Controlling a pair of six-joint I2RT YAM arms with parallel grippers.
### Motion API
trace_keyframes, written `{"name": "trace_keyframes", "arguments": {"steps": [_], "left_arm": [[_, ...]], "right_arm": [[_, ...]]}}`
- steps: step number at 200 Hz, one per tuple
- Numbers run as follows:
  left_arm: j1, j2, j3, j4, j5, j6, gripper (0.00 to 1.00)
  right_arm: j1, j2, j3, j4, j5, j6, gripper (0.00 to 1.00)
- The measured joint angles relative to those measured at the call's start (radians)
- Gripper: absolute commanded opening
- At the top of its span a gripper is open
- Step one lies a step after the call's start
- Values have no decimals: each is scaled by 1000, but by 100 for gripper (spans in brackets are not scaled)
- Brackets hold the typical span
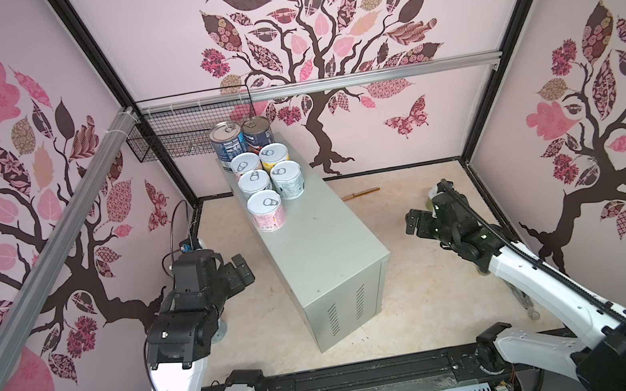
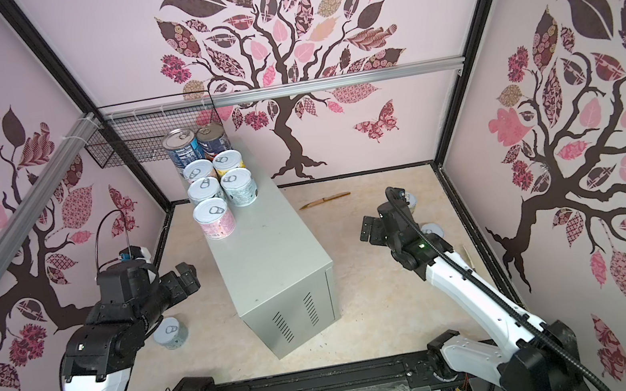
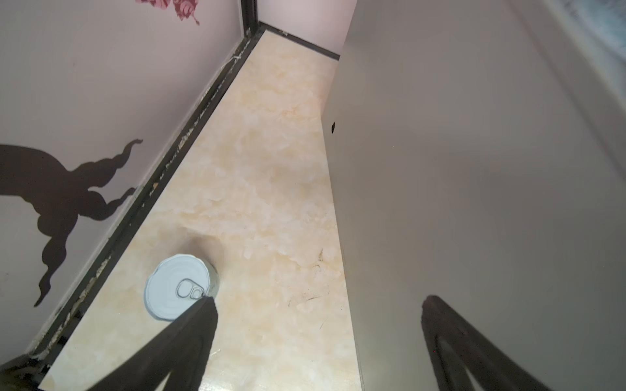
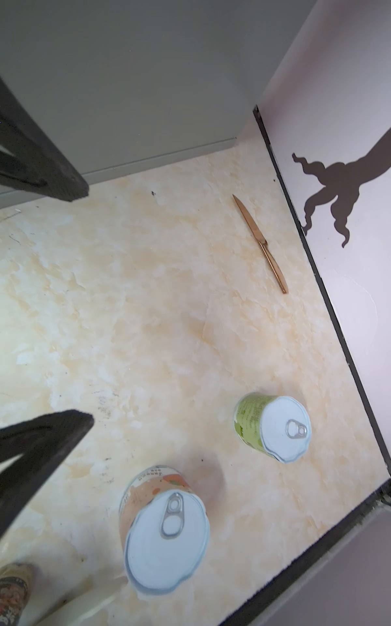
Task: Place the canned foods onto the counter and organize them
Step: 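Open the left gripper and withdraw it while the right gripper moves toward the green can, then lower the right gripper over the green-labelled can on the floor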
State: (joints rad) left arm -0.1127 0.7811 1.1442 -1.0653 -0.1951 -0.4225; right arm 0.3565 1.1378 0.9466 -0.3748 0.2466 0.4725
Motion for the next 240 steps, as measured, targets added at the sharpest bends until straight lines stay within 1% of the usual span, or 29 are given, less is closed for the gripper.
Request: {"name": "trace_keyframes", "arguments": {"steps": [26, 48, 70, 93, 128, 168, 194, 240], "left_arm": [[67, -35, -144, 76, 77, -54, 98], [75, -63, -261, 143, 141, -84, 98], [75, -78, -319, 180, 168, -102, 98], [75, -78, -328, 219, 180, -106, 98], [75, -62, -328, 257, 185, -100, 98], [72, -42, -328, 266, 195, -99, 98], [53, -13, -328, 264, 206, -98, 98], [27, 18, -327, 263, 209, -97, 98]], "right_arm": [[-34, 106, 50, 35, 33, 1, 100], [-78, 198, 96, 65, 50, 1, 100], [-118, 303, 164, 87, 70, -1, 100], [-154, 424, 243, 112, 76, 0, 100], [-193, 578, 322, 132, 103, -8, 100], [-278, 684, 346, 152, 103, -5, 100], [-327, 748, 372, 161, 100, -6, 100], [-342, 869, 486, 175, 81, -23, 100]]}}
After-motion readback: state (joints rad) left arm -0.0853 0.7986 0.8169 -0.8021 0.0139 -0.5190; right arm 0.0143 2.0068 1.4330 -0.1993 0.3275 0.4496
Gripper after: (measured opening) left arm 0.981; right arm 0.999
